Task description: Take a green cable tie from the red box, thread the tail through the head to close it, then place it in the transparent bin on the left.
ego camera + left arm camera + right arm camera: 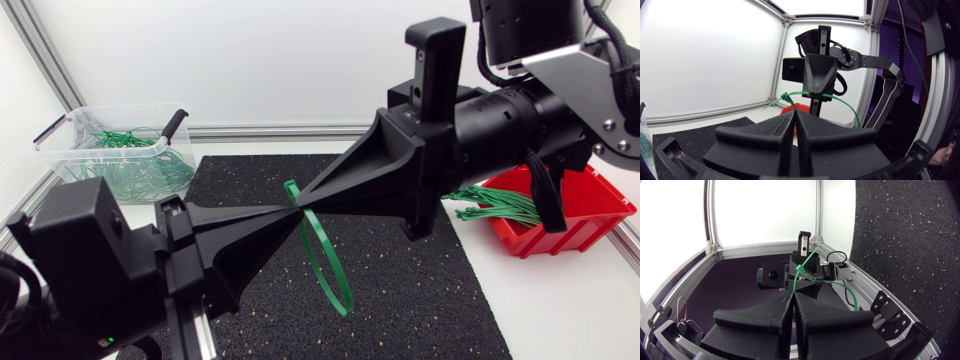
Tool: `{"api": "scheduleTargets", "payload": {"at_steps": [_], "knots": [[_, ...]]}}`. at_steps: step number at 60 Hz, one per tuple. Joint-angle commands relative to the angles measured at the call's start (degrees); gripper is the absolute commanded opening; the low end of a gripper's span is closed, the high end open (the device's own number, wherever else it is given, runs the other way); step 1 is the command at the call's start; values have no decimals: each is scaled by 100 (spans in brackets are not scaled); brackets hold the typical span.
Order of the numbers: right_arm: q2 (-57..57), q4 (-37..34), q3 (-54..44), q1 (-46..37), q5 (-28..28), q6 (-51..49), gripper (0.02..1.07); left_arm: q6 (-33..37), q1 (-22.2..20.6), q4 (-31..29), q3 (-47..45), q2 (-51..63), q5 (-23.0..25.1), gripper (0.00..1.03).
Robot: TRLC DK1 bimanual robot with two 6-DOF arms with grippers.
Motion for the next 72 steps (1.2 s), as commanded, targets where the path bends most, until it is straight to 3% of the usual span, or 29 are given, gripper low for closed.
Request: {"api": "scheduleTargets", "payload": {"at_steps": [1, 7, 9, 11, 34, 43, 62, 65, 72], "knots": [[161, -87, 44, 16, 137, -179, 15, 220, -58, 105, -42, -100, 94, 4], [90, -254, 44, 60, 6, -416, 54, 360, -50, 78, -42, -100, 94, 4], [38, -280, 35, 60, -65, -478, 63, 439, -50, 43, -34, -108, 94, 4], [-15, -316, 44, 51, -91, -504, 65, 510, -50, 17, -7, -108, 94, 4], [-340, -298, 70, -371, -302, -917, 65, 1916, 170, -89, -69, 67, 94, 4], [-279, -298, 62, -476, -364, -1401, 65, 2786, 161, 69, -174, 120, -55, 4], [275, -175, 97, -511, -478, -2534, 64, 3559, -23, 201, -368, 173, -302, 4], [372, -175, 114, -494, -469, -2657, 62, 3577, -41, 245, -376, 164, -337, 4], [574, -113, 167, -441, -451, -2886, 47, 3603, -50, 263, -429, 146, -363, 4]]}}
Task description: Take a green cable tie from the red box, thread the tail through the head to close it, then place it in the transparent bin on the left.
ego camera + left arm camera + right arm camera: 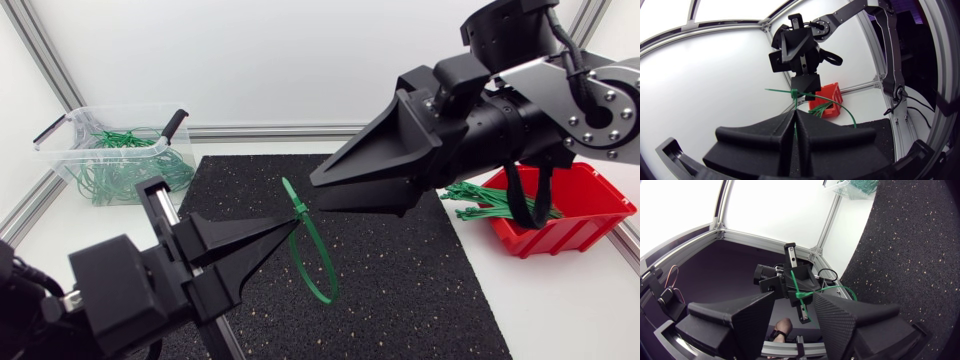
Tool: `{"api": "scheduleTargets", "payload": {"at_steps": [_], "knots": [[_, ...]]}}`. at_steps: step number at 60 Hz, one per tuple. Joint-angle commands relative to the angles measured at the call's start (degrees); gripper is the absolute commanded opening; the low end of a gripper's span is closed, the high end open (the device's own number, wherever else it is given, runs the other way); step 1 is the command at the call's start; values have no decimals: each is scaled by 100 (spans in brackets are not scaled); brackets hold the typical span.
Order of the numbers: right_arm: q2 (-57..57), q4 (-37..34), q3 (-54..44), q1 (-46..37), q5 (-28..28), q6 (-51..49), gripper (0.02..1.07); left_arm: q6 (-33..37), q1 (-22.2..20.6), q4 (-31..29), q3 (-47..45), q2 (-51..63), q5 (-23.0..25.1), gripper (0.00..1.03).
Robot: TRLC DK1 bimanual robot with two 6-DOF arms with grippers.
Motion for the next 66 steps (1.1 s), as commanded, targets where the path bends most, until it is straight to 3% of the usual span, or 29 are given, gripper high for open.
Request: {"api": "scheduleTargets", "payload": {"at_steps": [1, 21, 29, 66], "knots": [[198, 131, 171, 84, -23, -276, 46, 183, -52, 123, -169, 26, -51, 4], [383, 175, 347, 365, 109, -408, 43, 95, -61, 184, -310, 9, -68, 4], [488, 184, 400, 453, 197, -408, 29, 95, -61, 202, -310, -27, -77, 4], [585, 193, 330, 57, 285, -434, 29, 113, -52, 114, -354, -273, -94, 4]]}}
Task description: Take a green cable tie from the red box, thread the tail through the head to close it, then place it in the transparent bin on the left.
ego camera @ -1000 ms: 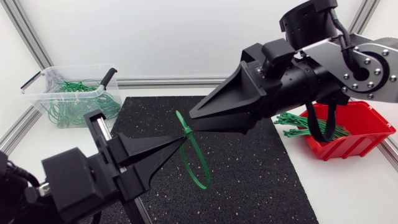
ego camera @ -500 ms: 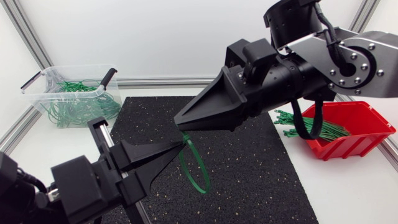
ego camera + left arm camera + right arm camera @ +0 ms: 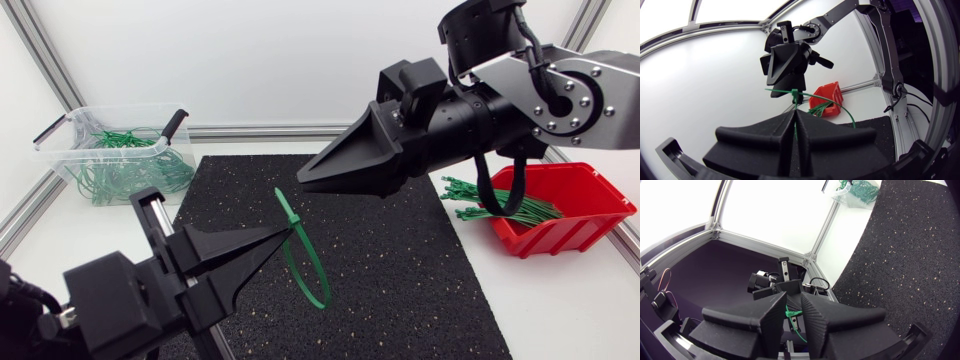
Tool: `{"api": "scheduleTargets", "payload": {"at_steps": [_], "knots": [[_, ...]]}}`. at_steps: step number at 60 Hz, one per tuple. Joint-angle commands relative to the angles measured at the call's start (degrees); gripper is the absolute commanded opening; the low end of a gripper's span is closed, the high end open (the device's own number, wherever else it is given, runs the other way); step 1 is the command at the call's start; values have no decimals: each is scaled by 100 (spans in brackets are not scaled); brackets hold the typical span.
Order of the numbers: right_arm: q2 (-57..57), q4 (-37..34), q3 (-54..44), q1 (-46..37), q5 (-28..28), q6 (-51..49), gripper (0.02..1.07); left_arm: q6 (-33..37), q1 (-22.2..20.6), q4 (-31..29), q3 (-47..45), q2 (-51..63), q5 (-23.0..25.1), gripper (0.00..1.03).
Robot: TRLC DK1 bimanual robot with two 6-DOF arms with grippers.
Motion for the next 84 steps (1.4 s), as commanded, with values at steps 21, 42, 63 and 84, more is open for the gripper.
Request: {"api": "scheduleTargets", "payload": {"at_steps": [21, 42, 63, 84], "knots": [[132, 117, 74, 277, 7, -6, 29, 36, -34, 29, -184, -98, -51, 4], [-61, 99, -31, 523, 130, 38, 29, 27, 27, 20, -175, -116, -51, 4], [-140, 108, -128, 567, 297, -14, 8, 18, 27, 38, -184, -63, -42, 4], [88, 152, 83, 444, 534, 21, 8, 18, -588, 29, -131, 16, -350, 4]]}}
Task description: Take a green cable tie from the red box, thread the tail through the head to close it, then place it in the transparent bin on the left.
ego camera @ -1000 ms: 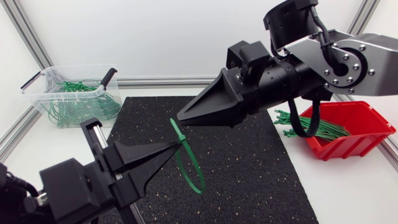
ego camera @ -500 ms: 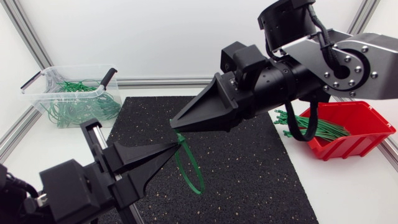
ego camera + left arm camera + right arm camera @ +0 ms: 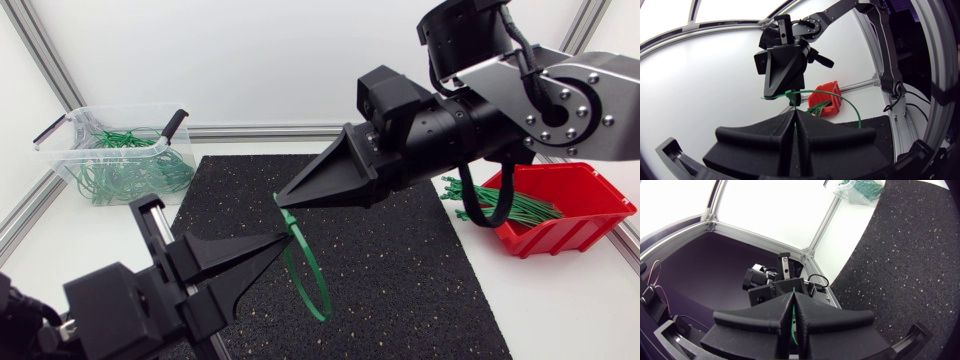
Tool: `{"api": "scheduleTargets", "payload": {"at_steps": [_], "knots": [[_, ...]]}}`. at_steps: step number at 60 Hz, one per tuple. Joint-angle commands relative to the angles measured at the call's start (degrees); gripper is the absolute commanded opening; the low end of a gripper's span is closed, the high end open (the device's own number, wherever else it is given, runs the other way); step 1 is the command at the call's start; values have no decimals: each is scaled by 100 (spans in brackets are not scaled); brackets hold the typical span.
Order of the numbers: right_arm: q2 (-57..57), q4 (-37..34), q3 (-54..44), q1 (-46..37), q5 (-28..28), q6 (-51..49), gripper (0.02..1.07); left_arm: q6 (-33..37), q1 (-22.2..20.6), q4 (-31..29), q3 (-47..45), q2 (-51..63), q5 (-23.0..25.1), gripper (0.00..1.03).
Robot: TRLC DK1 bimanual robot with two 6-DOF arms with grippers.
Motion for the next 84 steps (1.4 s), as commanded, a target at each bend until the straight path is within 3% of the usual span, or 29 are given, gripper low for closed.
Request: {"api": "scheduleTargets", "payload": {"at_steps": [1, 7, 32, 54, 57, 62, 68, 76, 84], "knots": [[172, 67, 98, -69, 80, 27, 8, 23, -390, 60, -52, 75, -140, 4], [356, 137, 195, -184, 124, 80, 8, 40, -662, 77, -26, 146, -342, 4], [831, 137, 274, -359, 335, 80, 8, 49, -970, 209, 115, 427, -553, 4], [383, 84, -42, -333, 370, -175, 8, 5, -890, 139, 53, 524, -720, 4], [233, 102, -157, -351, 423, -254, 11, 5, -697, 95, 1, 471, -729, 4], [40, 84, -315, -412, 721, -509, 30, -13, -3, -55, -78, 436, -702, 4], [-206, -12, -578, -438, 1319, -992, 61, -39, 859, -125, -61, 392, -553, 4], [-452, -74, -983, -228, 2593, -1687, 99, -65, 2300, -195, 89, 436, -166, 4], [-452, -30, -1141, -280, 3323, -1977, 102, -223, 3557, -248, 475, 708, 9, 4]]}}
